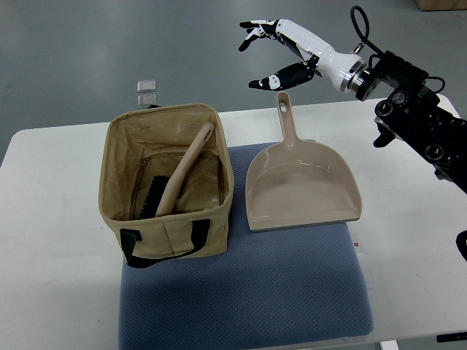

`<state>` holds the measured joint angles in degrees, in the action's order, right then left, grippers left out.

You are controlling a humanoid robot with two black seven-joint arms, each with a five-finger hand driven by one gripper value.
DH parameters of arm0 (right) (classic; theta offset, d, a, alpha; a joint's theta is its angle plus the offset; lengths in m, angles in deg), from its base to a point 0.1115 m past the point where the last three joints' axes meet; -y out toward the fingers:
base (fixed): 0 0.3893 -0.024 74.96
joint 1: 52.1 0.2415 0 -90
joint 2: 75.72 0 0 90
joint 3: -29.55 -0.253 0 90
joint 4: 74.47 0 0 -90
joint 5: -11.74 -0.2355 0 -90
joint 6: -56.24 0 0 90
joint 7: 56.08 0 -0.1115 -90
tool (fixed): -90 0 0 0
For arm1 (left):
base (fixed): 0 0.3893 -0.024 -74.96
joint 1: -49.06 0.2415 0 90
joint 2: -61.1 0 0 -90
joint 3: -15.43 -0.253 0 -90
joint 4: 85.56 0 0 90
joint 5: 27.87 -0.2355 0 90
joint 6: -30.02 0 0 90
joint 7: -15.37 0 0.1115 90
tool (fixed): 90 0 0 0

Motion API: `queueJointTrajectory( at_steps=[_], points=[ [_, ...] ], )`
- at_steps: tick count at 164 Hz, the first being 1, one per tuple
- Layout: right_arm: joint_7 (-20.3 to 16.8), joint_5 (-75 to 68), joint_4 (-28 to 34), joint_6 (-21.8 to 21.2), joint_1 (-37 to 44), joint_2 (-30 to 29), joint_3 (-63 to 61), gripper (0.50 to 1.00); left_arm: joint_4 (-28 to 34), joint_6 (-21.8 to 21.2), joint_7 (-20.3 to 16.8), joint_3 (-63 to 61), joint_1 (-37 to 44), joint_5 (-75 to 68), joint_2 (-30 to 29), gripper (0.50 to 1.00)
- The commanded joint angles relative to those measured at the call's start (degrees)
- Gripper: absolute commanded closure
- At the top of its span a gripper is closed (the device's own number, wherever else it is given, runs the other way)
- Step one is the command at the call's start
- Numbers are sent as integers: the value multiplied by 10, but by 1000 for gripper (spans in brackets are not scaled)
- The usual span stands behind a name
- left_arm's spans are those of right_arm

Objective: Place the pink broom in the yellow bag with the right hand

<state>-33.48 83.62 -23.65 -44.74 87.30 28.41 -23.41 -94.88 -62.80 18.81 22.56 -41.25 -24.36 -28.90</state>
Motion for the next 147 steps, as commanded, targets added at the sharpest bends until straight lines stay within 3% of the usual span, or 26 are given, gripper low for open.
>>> queueJointTrajectory(
  at_steps=[1, 17, 45, 84, 147],
  points=[
    [1, -84, -5, 17, -38, -3, -32, 576, 0, 0, 1, 0, 0, 0, 0, 500],
    [1, -181, -19, 48, -55, -2, -36, 574, -1, 0, 0, 1, 0, 0, 0, 500],
    [1, -365, -62, 50, -62, -2, -34, 572, 0, 0, 0, 1, 0, 0, 0, 500],
    [1, -503, -70, 59, -86, -6, -35, 572, 0, 0, 1, 1, 0, 0, 0, 500],
    [8, -523, -114, 54, -95, -31, -35, 570, 0, 0, 0, 1, 0, 0, 0, 500]
  ],
)
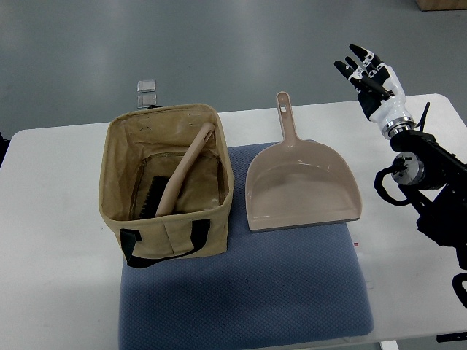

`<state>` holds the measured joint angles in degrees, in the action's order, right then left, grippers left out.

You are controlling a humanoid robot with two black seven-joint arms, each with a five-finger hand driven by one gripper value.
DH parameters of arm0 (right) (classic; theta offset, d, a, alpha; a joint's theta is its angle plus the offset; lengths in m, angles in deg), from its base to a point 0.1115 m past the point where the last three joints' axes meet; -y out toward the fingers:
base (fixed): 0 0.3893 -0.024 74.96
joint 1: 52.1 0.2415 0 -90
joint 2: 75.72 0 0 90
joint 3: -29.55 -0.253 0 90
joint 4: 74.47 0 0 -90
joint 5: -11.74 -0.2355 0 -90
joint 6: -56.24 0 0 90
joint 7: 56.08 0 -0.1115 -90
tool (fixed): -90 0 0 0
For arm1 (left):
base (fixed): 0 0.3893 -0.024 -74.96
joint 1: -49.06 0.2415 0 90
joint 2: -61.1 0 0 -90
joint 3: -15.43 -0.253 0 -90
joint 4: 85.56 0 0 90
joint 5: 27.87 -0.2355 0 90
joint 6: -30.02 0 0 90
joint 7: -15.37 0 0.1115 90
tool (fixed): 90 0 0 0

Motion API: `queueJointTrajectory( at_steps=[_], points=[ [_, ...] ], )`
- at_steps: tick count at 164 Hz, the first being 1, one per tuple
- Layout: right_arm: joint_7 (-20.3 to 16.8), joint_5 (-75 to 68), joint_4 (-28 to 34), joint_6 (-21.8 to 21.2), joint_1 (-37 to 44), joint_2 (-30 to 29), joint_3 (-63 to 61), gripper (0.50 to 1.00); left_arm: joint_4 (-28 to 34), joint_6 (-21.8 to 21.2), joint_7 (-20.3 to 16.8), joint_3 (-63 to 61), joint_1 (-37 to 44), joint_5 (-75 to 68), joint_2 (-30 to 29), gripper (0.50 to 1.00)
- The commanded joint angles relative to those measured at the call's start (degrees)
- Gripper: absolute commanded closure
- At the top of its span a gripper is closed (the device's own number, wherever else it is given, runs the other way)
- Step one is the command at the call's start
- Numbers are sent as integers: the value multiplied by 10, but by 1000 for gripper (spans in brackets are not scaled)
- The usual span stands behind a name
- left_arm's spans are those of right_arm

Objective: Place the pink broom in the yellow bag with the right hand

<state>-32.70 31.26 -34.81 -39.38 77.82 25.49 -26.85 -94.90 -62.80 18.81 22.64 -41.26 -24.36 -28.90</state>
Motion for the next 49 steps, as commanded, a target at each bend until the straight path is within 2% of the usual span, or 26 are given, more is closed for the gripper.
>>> queueJointTrajectory(
  at_steps=[1, 49],
  points=[
    [1, 0, -3, 1, 0, -2, 0, 570, 0, 0, 0, 0, 1, 0, 0, 500],
    [10, 0, -4, 2, 0, -4, 3, 570, -1, 0, 0, 0, 1, 0, 0, 500]
  ],
)
